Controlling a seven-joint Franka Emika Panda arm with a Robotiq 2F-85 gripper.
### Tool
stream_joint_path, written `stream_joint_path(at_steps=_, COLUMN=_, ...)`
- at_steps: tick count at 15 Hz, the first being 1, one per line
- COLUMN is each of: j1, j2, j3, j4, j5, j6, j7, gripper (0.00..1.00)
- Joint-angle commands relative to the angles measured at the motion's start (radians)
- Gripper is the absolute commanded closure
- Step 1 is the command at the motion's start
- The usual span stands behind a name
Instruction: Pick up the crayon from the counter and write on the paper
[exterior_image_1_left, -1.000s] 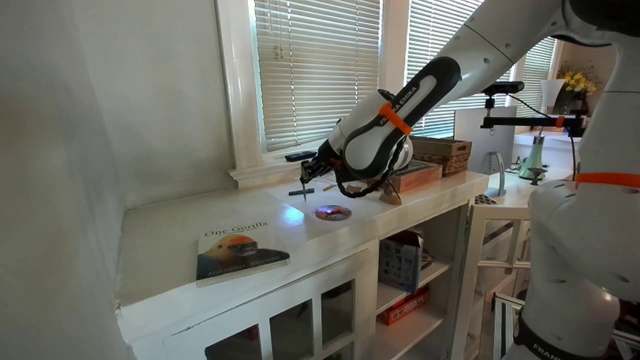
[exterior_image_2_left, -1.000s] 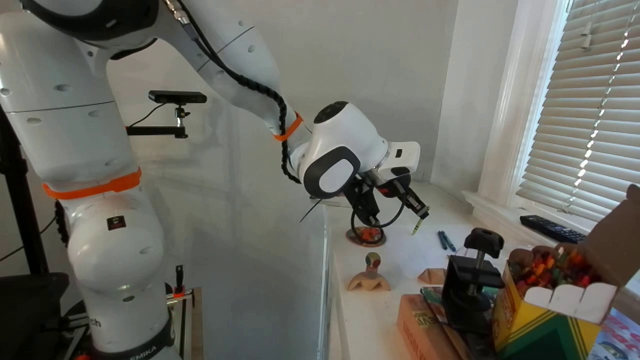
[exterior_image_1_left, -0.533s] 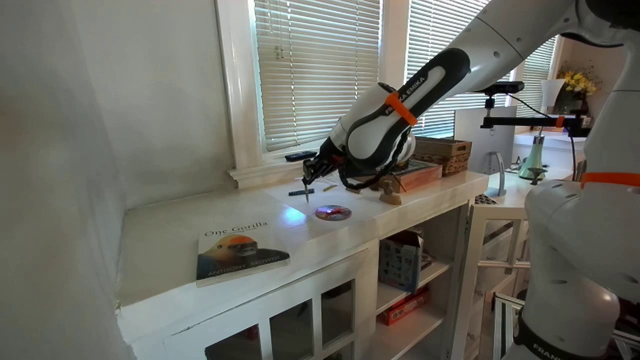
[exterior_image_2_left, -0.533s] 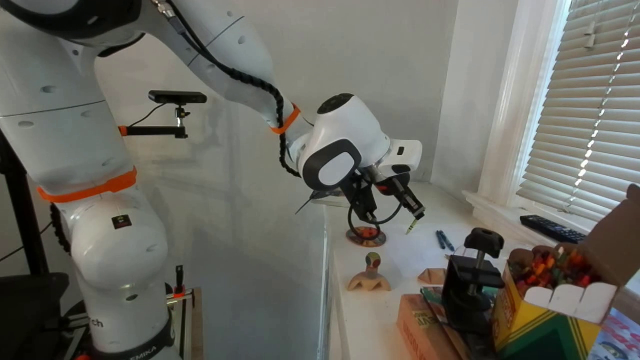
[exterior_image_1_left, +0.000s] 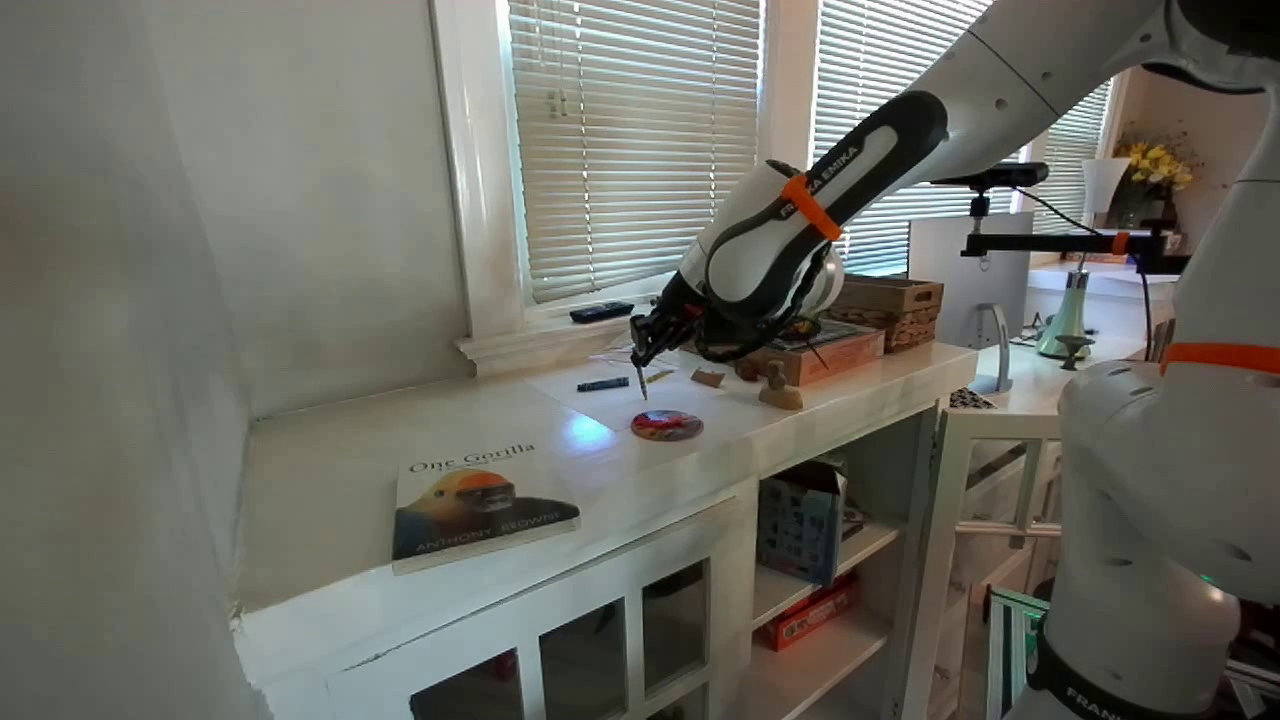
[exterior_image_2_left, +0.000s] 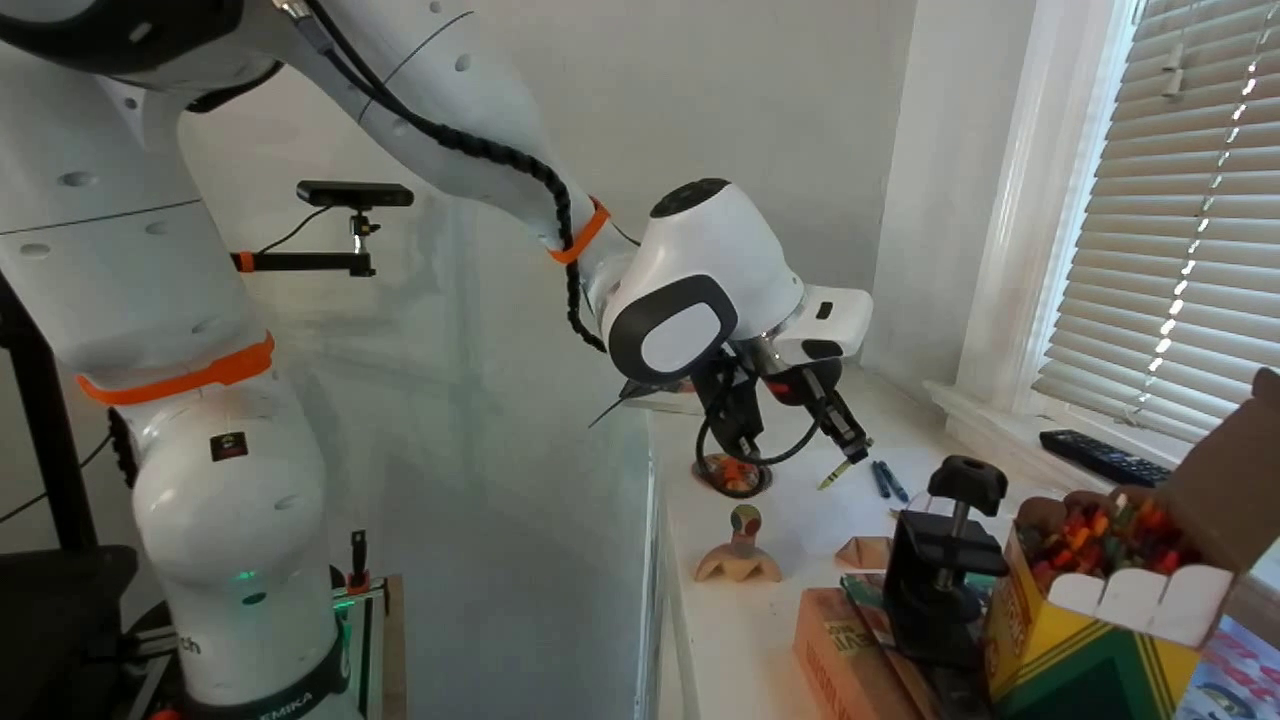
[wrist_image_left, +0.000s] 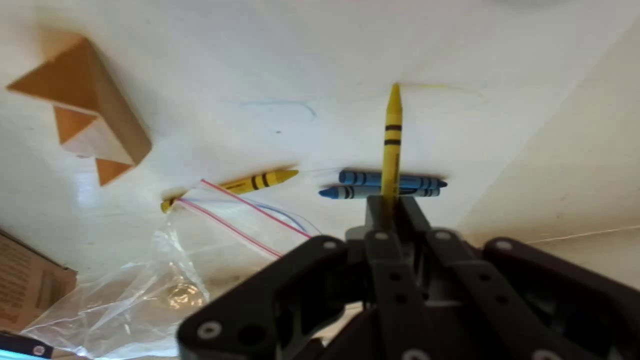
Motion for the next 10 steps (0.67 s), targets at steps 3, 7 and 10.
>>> stream_joint_path(at_steps=3, j1=-0.065, j2=0.044, j3=0.013, j4=-0.002, j5=-0.015, j6=0.031, j7=0.021, gripper=0.98)
stream_joint_path(at_steps=7, j1=-0.016, j2=0.061, j3=-0.007, j4=-0.006, j5=0.011, j6=0.089, j7=-0.01, gripper=0.98)
stream_joint_path(at_steps=10, j1=-0.004, j2=0.102, j3=-0.003, j4=-0.001, j5=0.0, j6=0.183, j7=-0.015, gripper=0.98)
